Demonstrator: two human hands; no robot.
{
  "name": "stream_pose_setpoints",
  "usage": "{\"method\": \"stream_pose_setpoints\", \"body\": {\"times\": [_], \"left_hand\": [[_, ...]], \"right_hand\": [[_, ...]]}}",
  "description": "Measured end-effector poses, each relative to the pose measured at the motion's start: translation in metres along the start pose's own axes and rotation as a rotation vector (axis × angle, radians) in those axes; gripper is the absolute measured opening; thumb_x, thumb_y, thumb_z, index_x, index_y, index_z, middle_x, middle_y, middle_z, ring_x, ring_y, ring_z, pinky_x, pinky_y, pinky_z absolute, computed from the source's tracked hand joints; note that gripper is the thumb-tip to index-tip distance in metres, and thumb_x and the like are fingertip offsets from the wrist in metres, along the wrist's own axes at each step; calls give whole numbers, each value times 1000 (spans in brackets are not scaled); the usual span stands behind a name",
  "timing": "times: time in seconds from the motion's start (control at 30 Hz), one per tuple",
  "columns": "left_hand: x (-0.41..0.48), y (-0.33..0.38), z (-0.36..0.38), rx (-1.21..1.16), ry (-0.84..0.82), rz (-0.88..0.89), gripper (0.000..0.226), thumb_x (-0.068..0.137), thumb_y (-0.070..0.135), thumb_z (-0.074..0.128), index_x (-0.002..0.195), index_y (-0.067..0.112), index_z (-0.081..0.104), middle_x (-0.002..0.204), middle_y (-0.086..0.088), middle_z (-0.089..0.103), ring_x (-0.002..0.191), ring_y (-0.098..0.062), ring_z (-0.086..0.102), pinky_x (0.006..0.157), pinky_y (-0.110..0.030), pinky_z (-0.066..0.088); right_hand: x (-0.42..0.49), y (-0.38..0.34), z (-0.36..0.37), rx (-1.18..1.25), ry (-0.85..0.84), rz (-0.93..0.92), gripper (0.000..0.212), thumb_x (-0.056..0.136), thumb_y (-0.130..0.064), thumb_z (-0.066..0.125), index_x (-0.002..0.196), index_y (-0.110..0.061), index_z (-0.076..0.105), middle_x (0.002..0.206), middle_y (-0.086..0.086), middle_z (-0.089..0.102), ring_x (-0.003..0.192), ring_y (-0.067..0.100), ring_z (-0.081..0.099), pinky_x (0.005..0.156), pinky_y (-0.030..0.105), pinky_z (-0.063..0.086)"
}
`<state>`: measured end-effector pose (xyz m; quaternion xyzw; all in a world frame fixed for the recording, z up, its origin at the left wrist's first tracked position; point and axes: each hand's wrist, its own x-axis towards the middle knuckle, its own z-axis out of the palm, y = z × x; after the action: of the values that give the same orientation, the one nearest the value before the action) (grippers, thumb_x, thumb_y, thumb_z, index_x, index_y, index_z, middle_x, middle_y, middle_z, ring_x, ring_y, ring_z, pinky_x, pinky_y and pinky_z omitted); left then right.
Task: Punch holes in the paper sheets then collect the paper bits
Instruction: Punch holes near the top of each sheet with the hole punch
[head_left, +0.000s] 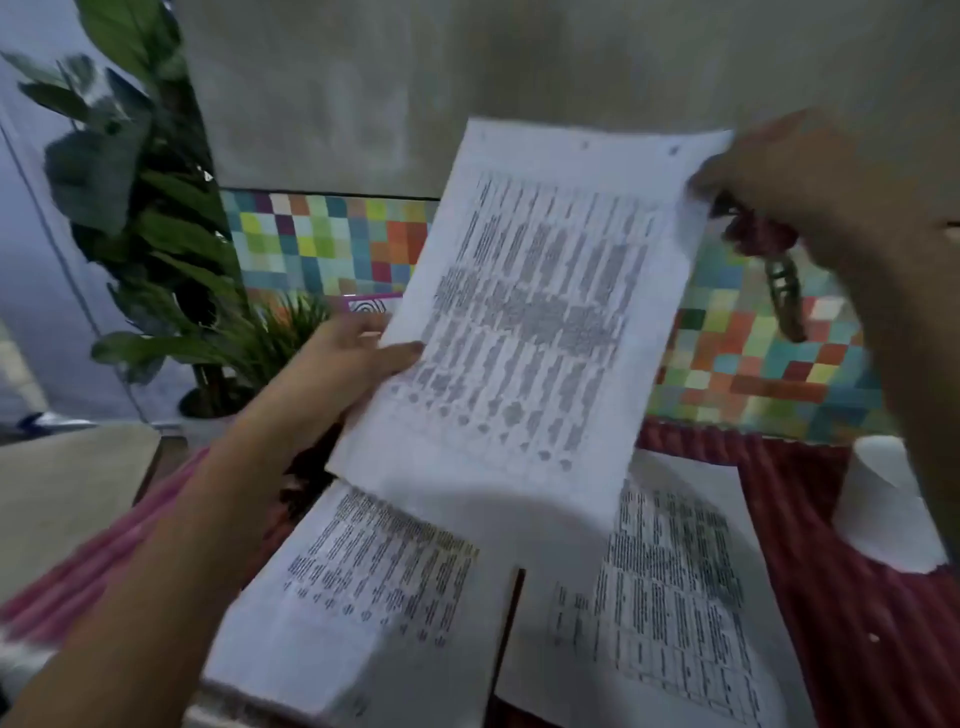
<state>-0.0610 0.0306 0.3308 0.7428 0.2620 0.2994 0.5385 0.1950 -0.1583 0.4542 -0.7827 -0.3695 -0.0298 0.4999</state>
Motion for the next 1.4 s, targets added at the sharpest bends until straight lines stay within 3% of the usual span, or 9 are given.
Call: {"method": "stream_pose_setpoints", "body": {"times": [0.13,0.23,0.3,0.5,0.7,0.87,0.97,1.23,1.4], "left_hand": [[-39,-22,-47,146,-7,-204,19,85,13,66,104,11,62,65,-5,70,39,-12,54,35,-18,39],[-59,-59,-62,276,-2,-280,16,85,17,69,101,16,67,85,-4,72,74,-20,66,64,-29,52],[-66,-85,-66,368,-36,-304,17,81,22,74,97,20,72,87,-2,75,83,-21,69,77,-37,53],[-71,-134,-53,534,90,-251,5,74,25,80,75,28,75,69,-1,73,56,-12,60,55,-24,40],[-73,-138,-44,754,114,-203,26,75,33,74,65,12,65,53,1,52,49,-13,47,48,-29,29],[-69,-134,-36,822,141,-192,34,76,24,73,56,15,47,52,3,45,48,-11,39,47,-27,24],[-66,-133,-30,717,162,-197,31,78,16,68,55,18,48,47,5,46,47,-8,37,46,-23,25],[-48,-116,-12,923,221,-97,8,84,18,62,86,10,64,73,-2,55,62,-17,50,48,-27,29],[-13,-72,69,715,153,108,33,91,21,58,124,14,59,115,-4,62,102,-20,58,82,-30,48]], "right_hand": [[-11,11,72,-283,-355,89,12,82,-6,59,78,5,61,74,20,62,39,19,46,37,17,37],[-24,50,130,-468,-613,104,19,83,-5,54,70,8,53,74,32,51,49,16,29,45,24,27],[-33,77,155,-464,-684,198,26,82,-6,55,59,-6,42,59,15,39,49,15,29,48,25,26],[-53,127,197,-354,-610,301,14,75,-13,65,88,-10,59,76,7,59,58,17,53,56,28,50],[-54,143,214,-484,-566,250,35,83,-14,57,55,-13,36,54,-1,36,46,12,34,42,22,25],[-54,145,217,-443,-515,237,14,82,-16,58,95,-13,57,63,0,53,55,14,50,49,23,36],[-53,142,220,-471,-514,258,15,82,-17,57,71,-10,49,62,0,50,53,15,49,48,23,37],[-38,145,194,-439,-412,130,8,82,-13,50,77,-11,56,77,3,58,65,17,53,57,25,44],[-16,186,127,-471,-335,209,26,85,-7,46,59,-9,47,59,7,46,55,21,47,56,29,42]]}}
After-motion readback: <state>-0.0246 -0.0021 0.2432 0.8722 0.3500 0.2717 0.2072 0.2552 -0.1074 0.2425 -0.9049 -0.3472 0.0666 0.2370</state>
